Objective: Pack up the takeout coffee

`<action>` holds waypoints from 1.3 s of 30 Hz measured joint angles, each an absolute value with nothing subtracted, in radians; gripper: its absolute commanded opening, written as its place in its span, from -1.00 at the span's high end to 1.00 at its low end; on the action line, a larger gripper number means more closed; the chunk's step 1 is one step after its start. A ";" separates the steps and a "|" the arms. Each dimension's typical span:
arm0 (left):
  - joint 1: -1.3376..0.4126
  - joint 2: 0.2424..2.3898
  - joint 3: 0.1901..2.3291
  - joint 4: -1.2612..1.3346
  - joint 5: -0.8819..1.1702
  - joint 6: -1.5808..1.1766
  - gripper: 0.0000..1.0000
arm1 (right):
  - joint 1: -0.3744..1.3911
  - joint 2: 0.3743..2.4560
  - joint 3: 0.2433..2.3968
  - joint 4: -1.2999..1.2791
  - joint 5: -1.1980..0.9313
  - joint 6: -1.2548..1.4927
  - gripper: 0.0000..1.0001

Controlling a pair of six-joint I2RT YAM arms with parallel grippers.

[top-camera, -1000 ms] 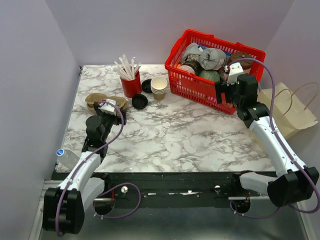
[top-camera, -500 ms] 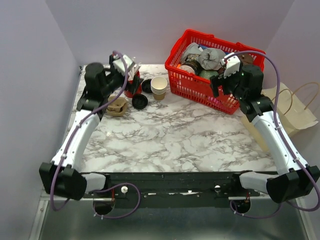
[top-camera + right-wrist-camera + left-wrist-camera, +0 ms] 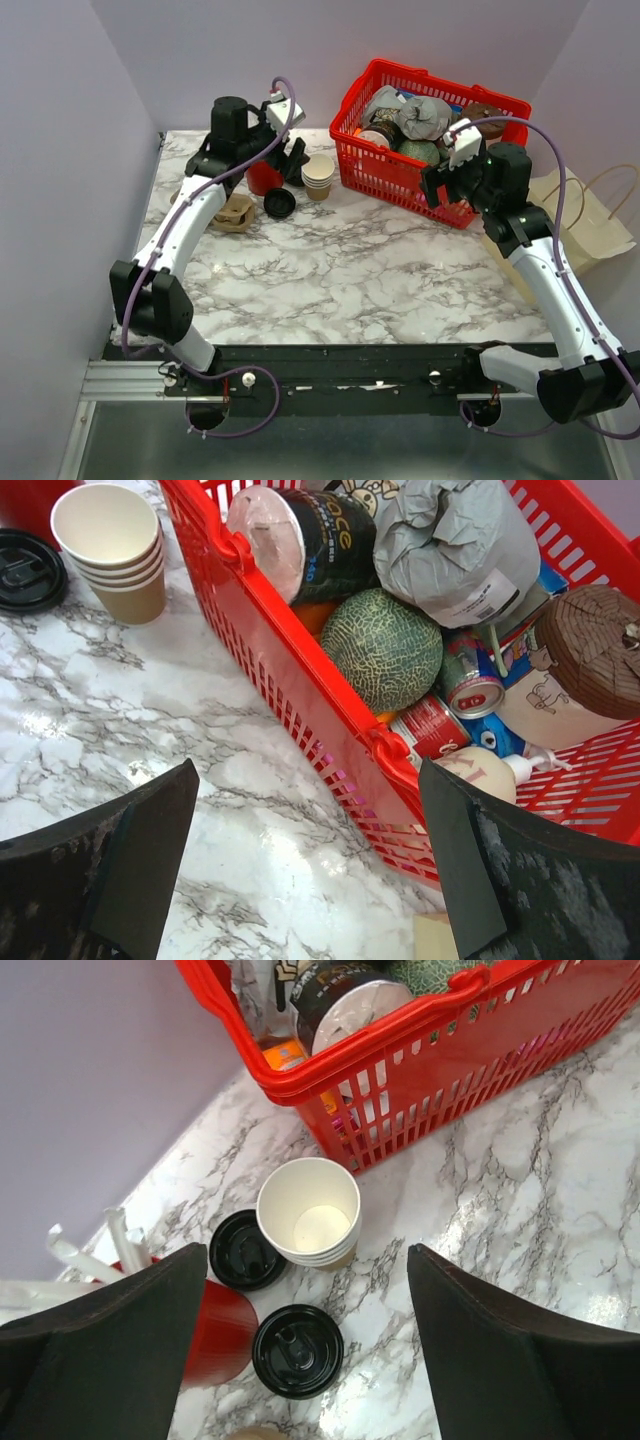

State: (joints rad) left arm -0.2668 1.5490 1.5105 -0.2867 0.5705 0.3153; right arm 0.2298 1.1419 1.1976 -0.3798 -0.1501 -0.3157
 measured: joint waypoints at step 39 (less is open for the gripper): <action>-0.332 2.114 1.918 -0.567 0.646 0.499 0.06 | 0.230 1.116 1.108 -0.407 -0.151 -0.286 -1.00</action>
